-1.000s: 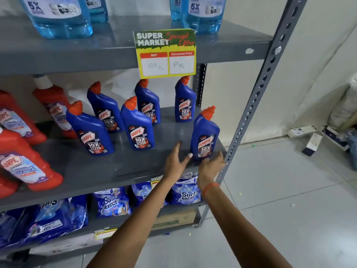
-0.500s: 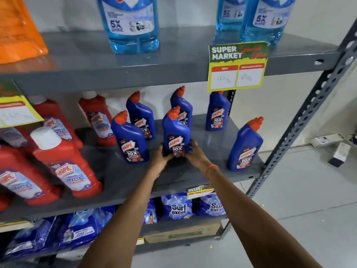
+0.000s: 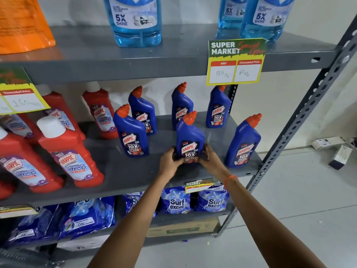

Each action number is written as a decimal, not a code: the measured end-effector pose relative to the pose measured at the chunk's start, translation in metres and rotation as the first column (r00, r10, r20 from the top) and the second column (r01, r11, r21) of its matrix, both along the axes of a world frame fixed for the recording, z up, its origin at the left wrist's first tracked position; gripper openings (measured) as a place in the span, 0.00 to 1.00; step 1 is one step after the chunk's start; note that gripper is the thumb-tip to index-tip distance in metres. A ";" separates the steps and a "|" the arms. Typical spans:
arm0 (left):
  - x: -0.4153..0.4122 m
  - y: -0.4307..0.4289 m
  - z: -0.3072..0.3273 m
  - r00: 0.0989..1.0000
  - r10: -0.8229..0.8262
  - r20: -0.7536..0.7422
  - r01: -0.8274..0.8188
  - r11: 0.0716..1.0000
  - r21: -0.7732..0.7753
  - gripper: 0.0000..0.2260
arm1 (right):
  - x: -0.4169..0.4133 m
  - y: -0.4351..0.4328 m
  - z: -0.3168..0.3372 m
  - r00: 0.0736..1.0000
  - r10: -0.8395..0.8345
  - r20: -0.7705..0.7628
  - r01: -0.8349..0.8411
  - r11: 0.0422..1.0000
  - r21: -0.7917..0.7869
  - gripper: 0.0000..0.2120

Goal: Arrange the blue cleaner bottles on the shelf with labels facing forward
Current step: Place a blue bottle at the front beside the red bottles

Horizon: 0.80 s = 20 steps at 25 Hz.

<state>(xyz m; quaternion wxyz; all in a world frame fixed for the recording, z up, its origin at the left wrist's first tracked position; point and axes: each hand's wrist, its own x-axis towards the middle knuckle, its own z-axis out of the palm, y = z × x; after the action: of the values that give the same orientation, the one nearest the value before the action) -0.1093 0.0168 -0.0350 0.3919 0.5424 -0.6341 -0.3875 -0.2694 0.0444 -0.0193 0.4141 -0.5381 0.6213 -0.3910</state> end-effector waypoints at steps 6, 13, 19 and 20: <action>-0.005 0.028 -0.007 0.999 0.032 -0.015 -0.032 0.999 0.006 0.18 | -0.005 0.028 -0.003 0.995 0.029 0.096 -0.028 1.000 -0.005 0.26; -0.008 0.035 -0.006 0.998 0.049 -0.026 -0.048 0.998 0.041 0.20 | -0.008 0.034 -0.001 0.992 0.031 0.119 -0.032 0.999 0.009 0.26; -0.009 0.038 -0.005 0.998 0.052 -0.026 -0.051 0.997 0.056 0.21 | -0.005 0.032 -0.006 0.986 0.028 0.164 -0.032 0.999 0.020 0.24; -0.010 0.038 -0.003 0.998 0.057 -0.017 -0.056 0.997 0.061 0.21 | -0.004 0.032 -0.004 0.985 0.014 0.169 -0.017 1.000 0.016 0.24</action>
<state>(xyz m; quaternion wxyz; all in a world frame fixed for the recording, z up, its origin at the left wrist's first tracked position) -0.1192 0.0548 -0.0382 0.3919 0.5680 -0.6029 -0.4003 -0.2730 0.0766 -0.0233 0.4731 -0.5043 0.5830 -0.4267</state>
